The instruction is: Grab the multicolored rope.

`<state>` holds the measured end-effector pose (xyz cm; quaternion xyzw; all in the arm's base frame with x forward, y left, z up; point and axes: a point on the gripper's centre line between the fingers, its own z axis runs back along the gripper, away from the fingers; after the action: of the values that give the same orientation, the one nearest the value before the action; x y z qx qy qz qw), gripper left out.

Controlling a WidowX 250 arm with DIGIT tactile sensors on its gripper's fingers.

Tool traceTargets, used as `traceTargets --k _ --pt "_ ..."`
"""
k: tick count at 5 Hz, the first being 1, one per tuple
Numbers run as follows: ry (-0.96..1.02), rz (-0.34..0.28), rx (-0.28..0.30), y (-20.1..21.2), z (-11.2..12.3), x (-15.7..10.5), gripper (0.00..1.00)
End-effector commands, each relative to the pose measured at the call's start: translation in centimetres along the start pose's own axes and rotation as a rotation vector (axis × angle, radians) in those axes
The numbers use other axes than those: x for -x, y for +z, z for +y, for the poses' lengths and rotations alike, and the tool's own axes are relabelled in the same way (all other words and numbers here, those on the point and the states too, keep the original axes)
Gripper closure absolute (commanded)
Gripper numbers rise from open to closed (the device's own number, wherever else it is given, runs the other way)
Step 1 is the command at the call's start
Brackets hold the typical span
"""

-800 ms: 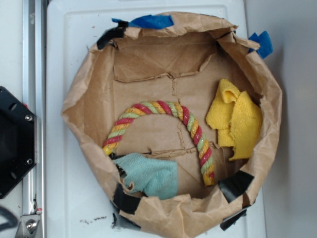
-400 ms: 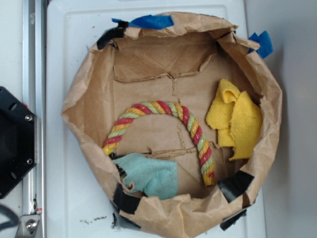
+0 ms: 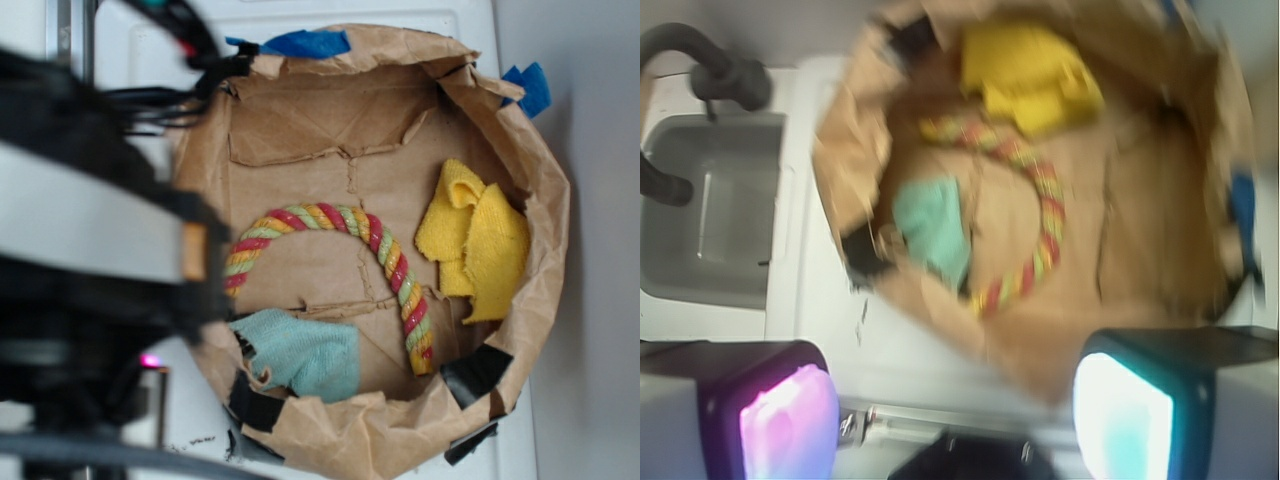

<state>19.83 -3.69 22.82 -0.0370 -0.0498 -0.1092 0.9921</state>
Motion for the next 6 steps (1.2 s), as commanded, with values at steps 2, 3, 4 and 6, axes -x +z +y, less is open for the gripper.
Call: traceTargets --k 2,3,4,6 --pt "-0.361 -0.086 -0.026 -3.4 -1.0 -1.1 0.00" --pt "-0.361 -0.086 -0.026 -3.4 -1.0 -1.1 0.00" --pt "-0.361 -0.086 -0.026 -3.4 -1.0 -1.1 0.00" --pt "-0.284 -0.002 -0.040 -8.7 4.6 -7.2 0.00"
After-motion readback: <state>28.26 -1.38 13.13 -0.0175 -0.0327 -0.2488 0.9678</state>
